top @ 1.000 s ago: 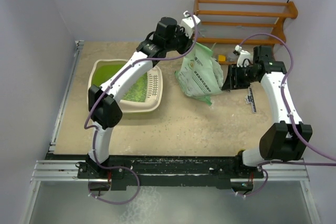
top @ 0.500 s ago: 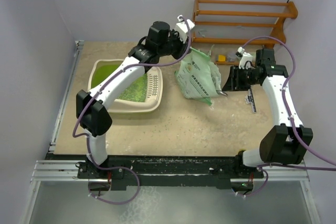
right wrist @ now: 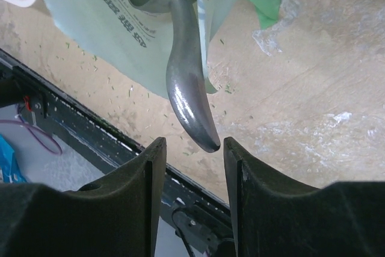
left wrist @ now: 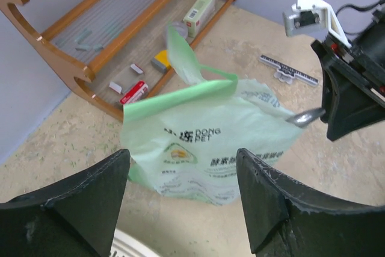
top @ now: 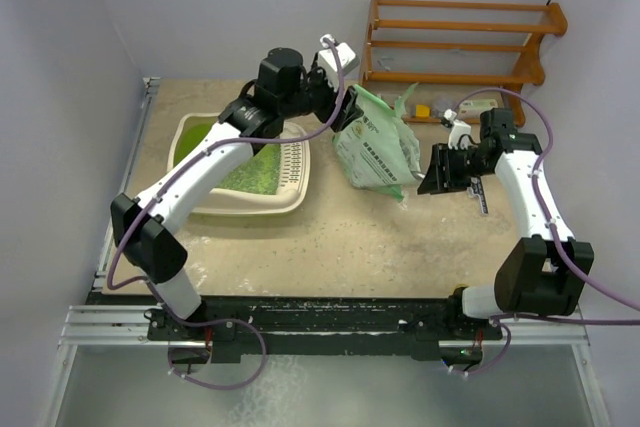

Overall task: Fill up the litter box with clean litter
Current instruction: Place the spatula in the cat litter bag, then pick up the spatula from the cat litter bag.

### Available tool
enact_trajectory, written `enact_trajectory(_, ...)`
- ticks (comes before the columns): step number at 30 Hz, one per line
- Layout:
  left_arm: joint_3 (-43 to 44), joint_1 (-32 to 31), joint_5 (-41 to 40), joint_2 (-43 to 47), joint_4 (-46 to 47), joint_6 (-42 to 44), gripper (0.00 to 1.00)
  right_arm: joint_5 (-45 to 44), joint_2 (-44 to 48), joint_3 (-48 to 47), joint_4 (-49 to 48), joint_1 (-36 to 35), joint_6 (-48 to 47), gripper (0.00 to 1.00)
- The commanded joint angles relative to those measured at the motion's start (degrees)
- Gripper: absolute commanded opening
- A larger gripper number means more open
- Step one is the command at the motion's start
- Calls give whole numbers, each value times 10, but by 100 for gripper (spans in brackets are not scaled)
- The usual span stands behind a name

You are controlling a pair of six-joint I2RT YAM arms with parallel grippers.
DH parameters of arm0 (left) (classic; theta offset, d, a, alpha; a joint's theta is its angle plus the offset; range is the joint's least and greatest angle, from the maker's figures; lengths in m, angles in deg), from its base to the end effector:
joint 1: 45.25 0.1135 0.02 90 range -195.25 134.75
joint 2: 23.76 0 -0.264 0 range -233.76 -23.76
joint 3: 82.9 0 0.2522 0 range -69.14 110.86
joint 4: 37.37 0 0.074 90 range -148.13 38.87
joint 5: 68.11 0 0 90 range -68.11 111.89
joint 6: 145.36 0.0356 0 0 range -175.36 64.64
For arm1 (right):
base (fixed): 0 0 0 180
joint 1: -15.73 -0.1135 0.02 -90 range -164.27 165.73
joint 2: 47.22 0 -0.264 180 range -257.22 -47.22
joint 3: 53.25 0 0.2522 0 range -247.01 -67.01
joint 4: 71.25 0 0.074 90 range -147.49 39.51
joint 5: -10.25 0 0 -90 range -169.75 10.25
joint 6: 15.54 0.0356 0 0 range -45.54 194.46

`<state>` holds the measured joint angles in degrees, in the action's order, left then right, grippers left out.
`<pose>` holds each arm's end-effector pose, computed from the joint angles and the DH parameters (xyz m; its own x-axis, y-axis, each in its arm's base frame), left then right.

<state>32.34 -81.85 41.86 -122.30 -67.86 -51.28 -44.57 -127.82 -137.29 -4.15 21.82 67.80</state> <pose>0.3180 -0.2513 0.4214 -0.1321 0.1814 -0.9745 0.8382 0.5453 -0.0121 0.2750 -0.0087 0.2967 -0.8657 -0.0030 -0.5006 -0.2697 0.8452 0.4614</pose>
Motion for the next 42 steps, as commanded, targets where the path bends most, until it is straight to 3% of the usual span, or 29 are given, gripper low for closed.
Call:
enact_trajectory(1, -43, -11, 3, 55, 33, -7, 69, 28, 19, -11, 3, 2, -16, 45)
enact_trajectory(12, -96, -29, -21, 102, 25, -23, 69, 58, -12, -40, 15, 2, -34, 31)
enact_trajectory(17, -101, -36, -23, 105, 24, -28, 68, 52, -15, -55, 19, 2, -27, 42)
enact_trajectory(30, -133, -48, -43, 127, 28, -46, 67, 70, -72, -90, 1, 2, -23, 40)
enact_trajectory(32, -138, -48, -47, 130, 30, -47, 67, 78, -74, -88, 5, 2, -22, 29)
enact_trajectory(35, -140, -48, -49, 130, 33, -50, 67, 91, -70, -92, 10, 2, -25, 4)
enact_trajectory(36, -140, -48, -45, 129, 35, -51, 67, 92, -68, -98, 16, 2, -25, 0)
enact_trajectory(42, -133, -48, 1, 107, 64, -69, 71, 58, -43, -161, 41, 3, -16, 0)
